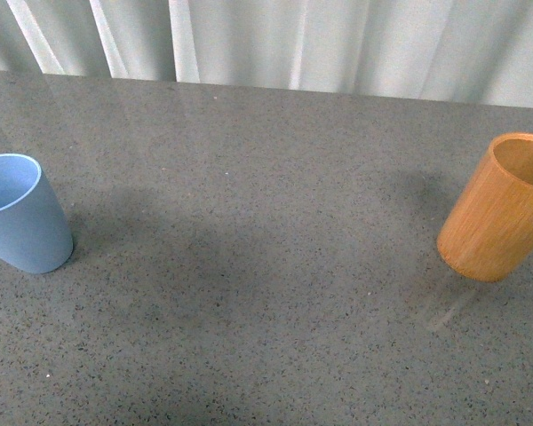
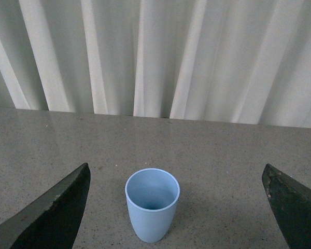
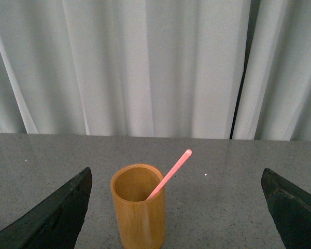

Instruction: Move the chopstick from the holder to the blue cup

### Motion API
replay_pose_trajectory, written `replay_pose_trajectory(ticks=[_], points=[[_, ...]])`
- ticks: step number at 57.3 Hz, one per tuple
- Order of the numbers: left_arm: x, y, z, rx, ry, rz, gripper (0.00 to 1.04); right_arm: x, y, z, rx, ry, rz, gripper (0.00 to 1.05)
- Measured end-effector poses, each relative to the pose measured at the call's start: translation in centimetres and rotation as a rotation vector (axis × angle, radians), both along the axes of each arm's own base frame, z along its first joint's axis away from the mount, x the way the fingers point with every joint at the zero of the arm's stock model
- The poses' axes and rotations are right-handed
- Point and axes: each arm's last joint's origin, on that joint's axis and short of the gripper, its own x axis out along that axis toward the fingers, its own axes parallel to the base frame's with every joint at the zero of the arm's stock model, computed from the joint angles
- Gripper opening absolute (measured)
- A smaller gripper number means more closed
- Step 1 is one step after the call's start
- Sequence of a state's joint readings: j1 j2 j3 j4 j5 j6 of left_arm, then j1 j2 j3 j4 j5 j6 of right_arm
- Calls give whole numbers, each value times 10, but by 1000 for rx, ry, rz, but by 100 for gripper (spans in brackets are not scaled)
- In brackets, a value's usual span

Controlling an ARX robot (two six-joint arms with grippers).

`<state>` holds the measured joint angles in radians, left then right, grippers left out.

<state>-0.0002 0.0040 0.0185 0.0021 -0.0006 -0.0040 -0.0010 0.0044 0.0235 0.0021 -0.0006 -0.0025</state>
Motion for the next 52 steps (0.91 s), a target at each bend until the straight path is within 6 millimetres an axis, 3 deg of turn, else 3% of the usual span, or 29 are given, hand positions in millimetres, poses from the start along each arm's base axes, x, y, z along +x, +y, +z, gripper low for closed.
replay_pose_trajectory(ticks=[25, 31, 36, 44, 48, 52], points=[[0, 0, 0, 0, 0, 0, 98, 0, 0, 0, 0, 0, 0, 95], [5, -4, 2, -95, 372, -139, 98, 0, 0, 0, 0, 0, 0, 95], [24, -5, 14, -136, 533, -141, 98, 0, 0, 0, 0, 0, 0, 95], [74, 4, 33, -138, 586, -37, 98, 0, 0, 0, 0, 0, 0, 95], [106, 9, 27, -138, 643, 14, 98, 0, 0, 0, 0, 0, 0, 95], [126, 11, 14, -131, 709, 42, 98, 0, 0, 0, 0, 0, 0, 95]])
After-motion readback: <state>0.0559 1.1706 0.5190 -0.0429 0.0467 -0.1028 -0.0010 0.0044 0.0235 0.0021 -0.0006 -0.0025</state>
